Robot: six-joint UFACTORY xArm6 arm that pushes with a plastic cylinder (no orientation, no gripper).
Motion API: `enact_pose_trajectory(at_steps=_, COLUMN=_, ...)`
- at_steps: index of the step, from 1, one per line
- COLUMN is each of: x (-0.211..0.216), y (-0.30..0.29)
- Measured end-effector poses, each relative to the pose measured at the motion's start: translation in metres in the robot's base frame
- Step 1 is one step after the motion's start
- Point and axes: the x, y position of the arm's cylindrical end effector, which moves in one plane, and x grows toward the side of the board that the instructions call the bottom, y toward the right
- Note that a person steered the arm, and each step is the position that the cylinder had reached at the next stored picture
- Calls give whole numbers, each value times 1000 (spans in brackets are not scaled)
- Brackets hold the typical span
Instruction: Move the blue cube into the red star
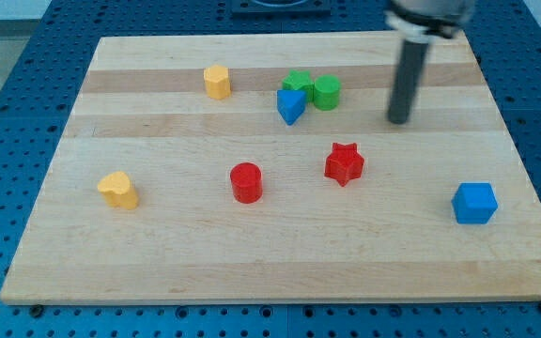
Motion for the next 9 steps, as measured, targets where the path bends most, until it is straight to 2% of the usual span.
enact_pose_trajectory(at_steps=1, x=63, y=64)
enact_pose_trajectory(at_steps=2, x=110, y=70)
enact_pose_trajectory(at_steps=4, x=146, y=61)
enact_pose_trajectory(at_steps=6, x=139, y=-28)
enact_pose_trajectory(at_steps=9, x=46, y=-83)
